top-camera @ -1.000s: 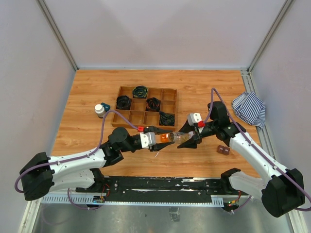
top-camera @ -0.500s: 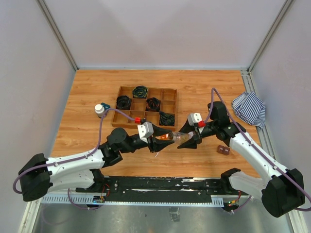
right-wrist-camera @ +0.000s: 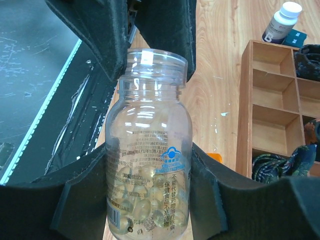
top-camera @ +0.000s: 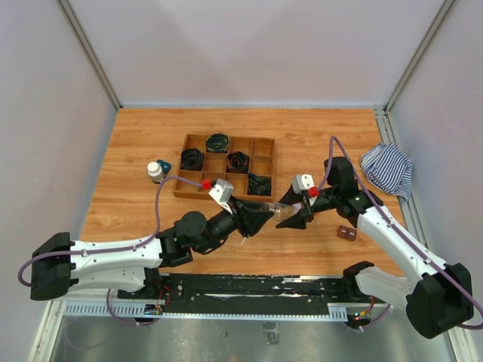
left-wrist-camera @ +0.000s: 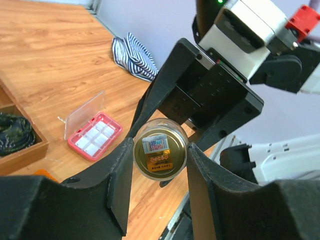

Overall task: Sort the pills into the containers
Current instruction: Place the lid of the pill bottle at the center of the board.

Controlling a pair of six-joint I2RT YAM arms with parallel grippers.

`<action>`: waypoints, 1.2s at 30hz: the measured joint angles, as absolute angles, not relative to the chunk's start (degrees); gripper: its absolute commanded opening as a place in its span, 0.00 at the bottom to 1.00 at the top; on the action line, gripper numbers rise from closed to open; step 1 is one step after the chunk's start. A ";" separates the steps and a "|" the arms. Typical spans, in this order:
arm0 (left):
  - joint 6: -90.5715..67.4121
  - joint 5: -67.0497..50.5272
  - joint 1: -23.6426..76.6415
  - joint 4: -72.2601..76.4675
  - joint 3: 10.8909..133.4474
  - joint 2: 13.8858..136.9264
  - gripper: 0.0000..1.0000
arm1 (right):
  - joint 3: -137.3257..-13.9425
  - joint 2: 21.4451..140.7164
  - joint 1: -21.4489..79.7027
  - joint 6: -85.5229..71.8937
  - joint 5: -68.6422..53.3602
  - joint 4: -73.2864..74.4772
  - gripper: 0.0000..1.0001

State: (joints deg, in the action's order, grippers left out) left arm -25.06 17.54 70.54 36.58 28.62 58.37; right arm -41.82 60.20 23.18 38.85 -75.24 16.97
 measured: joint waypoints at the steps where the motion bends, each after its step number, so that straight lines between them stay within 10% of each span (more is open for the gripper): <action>1: -26.79 18.81 70.72 35.75 28.95 58.37 0.00 | -41.82 60.23 23.09 38.81 -74.96 16.78 0.01; 21: -42.50 36.58 69.73 19.97 30.76 50.04 0.05 | -41.82 59.42 22.68 37.47 -75.55 16.14 0.01; 36: -54.83 23.18 43.05 -0.25 16.47 40.66 0.05 | -41.82 58.57 22.13 37.41 -76.07 16.14 0.01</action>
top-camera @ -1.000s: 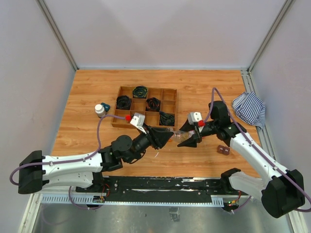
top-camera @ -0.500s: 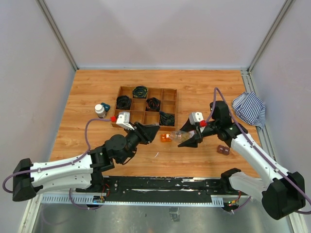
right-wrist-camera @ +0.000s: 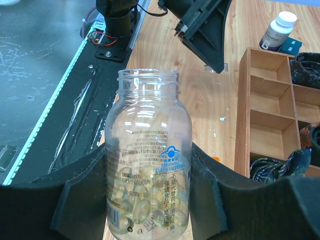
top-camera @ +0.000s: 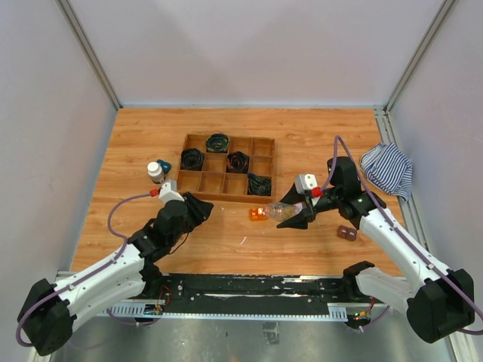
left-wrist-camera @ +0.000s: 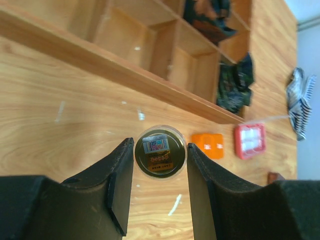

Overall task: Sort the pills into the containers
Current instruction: Place the lid of the pill bottle at the center of the board.

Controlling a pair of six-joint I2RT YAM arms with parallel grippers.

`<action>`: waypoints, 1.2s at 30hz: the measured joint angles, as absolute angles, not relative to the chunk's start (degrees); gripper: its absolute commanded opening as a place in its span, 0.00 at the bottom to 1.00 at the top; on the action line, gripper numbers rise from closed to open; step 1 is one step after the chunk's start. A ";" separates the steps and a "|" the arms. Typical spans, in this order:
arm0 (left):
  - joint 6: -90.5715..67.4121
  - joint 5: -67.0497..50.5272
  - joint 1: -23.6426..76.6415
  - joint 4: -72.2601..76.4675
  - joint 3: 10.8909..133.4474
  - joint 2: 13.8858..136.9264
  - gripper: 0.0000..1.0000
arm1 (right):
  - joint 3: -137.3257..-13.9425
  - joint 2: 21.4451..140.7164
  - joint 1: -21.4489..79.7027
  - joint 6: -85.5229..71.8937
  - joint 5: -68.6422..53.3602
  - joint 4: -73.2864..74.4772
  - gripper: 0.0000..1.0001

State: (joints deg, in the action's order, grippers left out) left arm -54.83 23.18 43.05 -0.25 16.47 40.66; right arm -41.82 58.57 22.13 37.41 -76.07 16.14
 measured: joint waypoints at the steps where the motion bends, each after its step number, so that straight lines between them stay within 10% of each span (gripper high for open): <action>1: -55.18 22.02 41.32 -0.27 16.19 41.60 0.06 | -41.82 58.48 22.13 37.41 -76.07 16.12 0.01; 26: -55.13 14.59 32.88 -1.50 15.07 53.36 0.22 | -41.82 55.81 22.09 37.26 -76.93 16.12 0.01; 36: -52.80 15.68 32.71 -3.44 16.36 54.17 0.80 | -41.82 55.02 21.15 35.92 -77.08 15.51 0.01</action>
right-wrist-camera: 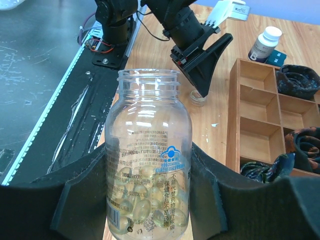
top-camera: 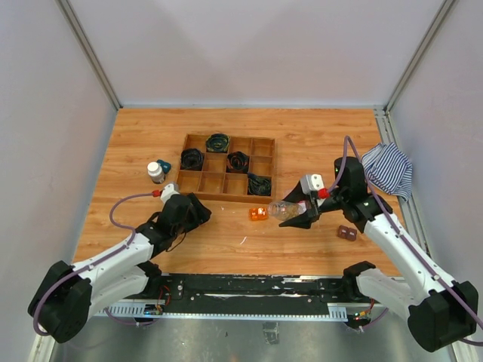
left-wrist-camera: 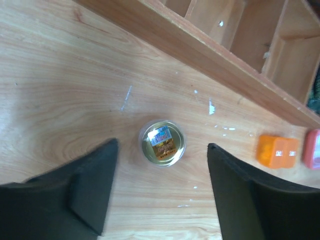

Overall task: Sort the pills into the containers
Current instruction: Place the lid of the pill bottle at the center of the board, then pour the pill from the pill bottle.

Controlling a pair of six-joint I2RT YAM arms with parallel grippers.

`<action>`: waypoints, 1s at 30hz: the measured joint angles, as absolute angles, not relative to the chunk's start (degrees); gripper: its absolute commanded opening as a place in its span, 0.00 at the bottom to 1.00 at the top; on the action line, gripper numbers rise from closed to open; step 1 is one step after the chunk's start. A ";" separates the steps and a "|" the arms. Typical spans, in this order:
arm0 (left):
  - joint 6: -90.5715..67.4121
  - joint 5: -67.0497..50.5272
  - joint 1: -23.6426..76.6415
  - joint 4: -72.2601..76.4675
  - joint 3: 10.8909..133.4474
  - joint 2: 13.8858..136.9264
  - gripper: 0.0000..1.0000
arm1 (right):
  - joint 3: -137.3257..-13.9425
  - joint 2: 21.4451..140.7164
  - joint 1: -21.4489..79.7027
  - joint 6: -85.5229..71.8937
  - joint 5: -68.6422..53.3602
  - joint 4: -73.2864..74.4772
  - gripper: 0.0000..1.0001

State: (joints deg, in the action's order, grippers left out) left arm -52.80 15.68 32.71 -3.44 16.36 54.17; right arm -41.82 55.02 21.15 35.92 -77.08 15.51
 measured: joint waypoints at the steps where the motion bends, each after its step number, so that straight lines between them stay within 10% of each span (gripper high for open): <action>1: -52.75 15.57 32.69 -3.66 16.38 53.65 0.82 | -41.82 54.85 20.82 35.75 -77.12 15.31 0.01; 17: -48.27 2.00 32.69 -5.15 18.94 37.32 0.87 | -41.71 53.71 18.94 32.32 -78.63 12.21 0.02; 30: -39.16 -13.06 39.83 23.16 17.12 26.94 0.95 | -41.52 50.81 14.35 27.97 -80.09 9.15 0.03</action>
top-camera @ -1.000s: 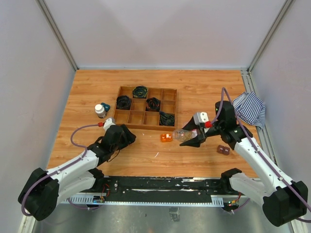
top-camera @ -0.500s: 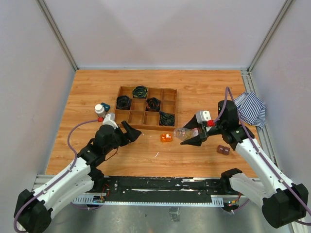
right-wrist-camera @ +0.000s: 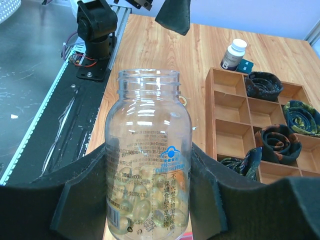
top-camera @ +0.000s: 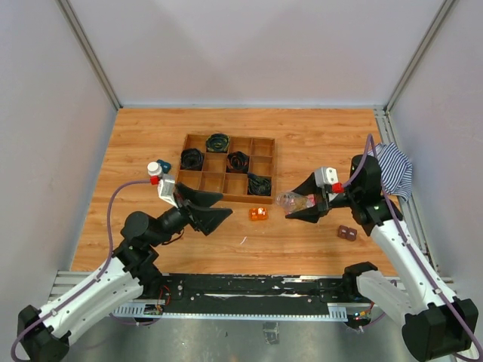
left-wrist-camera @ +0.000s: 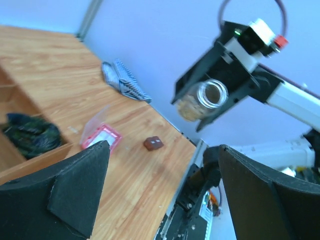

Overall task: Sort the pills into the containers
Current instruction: Pour the pill from the pill bottle.

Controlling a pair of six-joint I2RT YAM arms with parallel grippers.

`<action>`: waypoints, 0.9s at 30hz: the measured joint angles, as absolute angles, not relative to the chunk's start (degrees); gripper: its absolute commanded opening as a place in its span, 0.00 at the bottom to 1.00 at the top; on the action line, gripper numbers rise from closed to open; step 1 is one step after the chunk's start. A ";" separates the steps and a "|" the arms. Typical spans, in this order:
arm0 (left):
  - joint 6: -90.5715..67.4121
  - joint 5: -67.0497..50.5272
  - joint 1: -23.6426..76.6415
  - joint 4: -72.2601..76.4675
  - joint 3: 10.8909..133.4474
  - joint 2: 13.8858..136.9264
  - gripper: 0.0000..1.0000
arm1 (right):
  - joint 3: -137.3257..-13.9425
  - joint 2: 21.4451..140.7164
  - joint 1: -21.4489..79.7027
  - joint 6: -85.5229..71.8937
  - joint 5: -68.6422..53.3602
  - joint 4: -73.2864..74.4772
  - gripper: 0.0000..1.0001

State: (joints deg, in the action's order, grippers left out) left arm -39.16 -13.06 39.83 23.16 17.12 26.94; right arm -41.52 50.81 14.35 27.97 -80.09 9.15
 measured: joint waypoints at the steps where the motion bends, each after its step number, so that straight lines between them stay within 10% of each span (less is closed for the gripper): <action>1: -37.95 -13.69 41.19 25.56 16.62 27.62 0.95 | -41.52 50.68 14.20 27.86 -80.20 9.04 0.03; 27: -38.76 -14.11 48.51 81.17 12.73 63.31 0.99 | -42.63 53.28 12.36 28.49 -77.93 12.21 0.02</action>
State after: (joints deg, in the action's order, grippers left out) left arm -38.76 -14.11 48.51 81.17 12.73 63.31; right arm -42.63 53.28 12.36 28.49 -77.93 12.21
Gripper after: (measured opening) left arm 0.992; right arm 0.536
